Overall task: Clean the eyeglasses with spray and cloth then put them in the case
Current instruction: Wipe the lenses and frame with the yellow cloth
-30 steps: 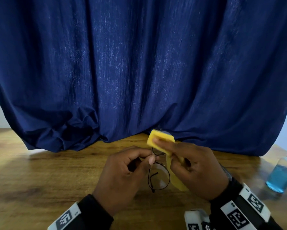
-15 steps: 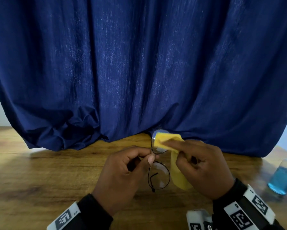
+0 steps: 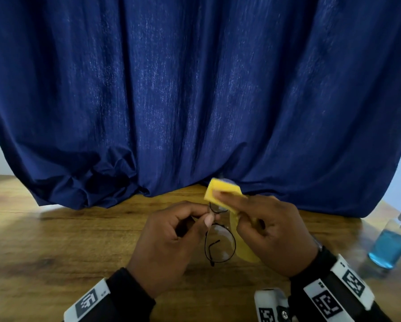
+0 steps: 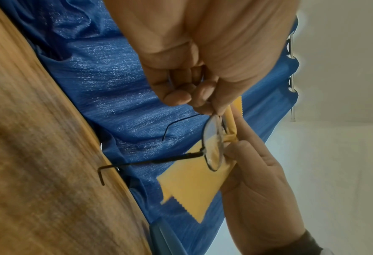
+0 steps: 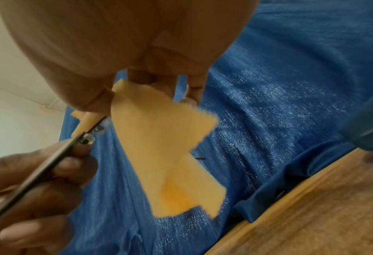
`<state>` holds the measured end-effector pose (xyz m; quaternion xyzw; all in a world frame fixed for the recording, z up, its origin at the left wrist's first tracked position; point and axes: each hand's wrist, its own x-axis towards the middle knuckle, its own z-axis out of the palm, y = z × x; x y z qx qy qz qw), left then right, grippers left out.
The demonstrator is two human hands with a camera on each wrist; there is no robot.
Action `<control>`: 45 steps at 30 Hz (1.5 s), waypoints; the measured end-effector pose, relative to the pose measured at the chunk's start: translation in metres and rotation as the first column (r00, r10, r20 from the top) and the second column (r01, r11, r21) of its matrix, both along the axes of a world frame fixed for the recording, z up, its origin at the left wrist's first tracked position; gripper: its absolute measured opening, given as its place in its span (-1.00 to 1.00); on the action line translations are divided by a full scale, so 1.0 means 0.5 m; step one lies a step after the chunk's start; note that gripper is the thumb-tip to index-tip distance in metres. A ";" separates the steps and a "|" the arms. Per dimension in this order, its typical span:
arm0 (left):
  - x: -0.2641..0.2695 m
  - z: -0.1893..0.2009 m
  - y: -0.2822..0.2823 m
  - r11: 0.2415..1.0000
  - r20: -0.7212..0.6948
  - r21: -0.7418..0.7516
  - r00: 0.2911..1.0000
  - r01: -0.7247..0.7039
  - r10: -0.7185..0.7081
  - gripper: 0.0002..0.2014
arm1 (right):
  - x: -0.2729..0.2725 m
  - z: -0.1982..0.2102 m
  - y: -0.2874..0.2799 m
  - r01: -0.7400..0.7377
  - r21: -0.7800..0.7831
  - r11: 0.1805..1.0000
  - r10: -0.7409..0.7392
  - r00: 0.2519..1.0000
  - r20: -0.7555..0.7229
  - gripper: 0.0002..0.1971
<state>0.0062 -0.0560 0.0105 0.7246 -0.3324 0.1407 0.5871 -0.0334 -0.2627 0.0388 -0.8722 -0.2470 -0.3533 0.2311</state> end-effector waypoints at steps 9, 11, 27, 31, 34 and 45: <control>0.004 -0.001 0.001 1.000 -0.004 -0.001 1.000 0.023 -0.023 -0.86 | 0.003 0.001 0.000 -0.005 -0.023 1.000 0.004 1.000 -0.030 -0.47; 0.006 -0.003 0.003 1.000 0.004 0.007 1.000 0.016 -0.016 -0.86 | 0.002 -0.001 -0.002 -0.030 -0.039 0.999 0.030 1.000 -0.006 -0.54; -0.002 0.003 0.000 1.000 -0.055 -0.028 0.998 0.005 -0.006 -0.84 | -0.002 0.003 -0.008 0.010 0.098 0.995 -0.017 0.998 0.067 -0.58; -0.002 0.003 -0.001 0.999 -0.084 -0.039 0.996 0.020 -0.023 -0.83 | 0.002 0.002 0.000 0.019 0.076 0.997 -0.019 1.000 0.001 -0.46; -0.003 0.002 -0.002 0.999 -0.069 -0.036 0.997 0.016 -0.019 -0.84 | 0.001 0.001 0.000 -0.020 0.028 0.999 0.020 1.000 0.004 -0.52; -0.011 0.007 -0.004 0.999 -0.089 -0.031 0.996 0.024 -0.027 -0.88 | 0.005 -0.007 0.003 0.003 0.075 0.997 0.004 0.996 -0.089 -0.42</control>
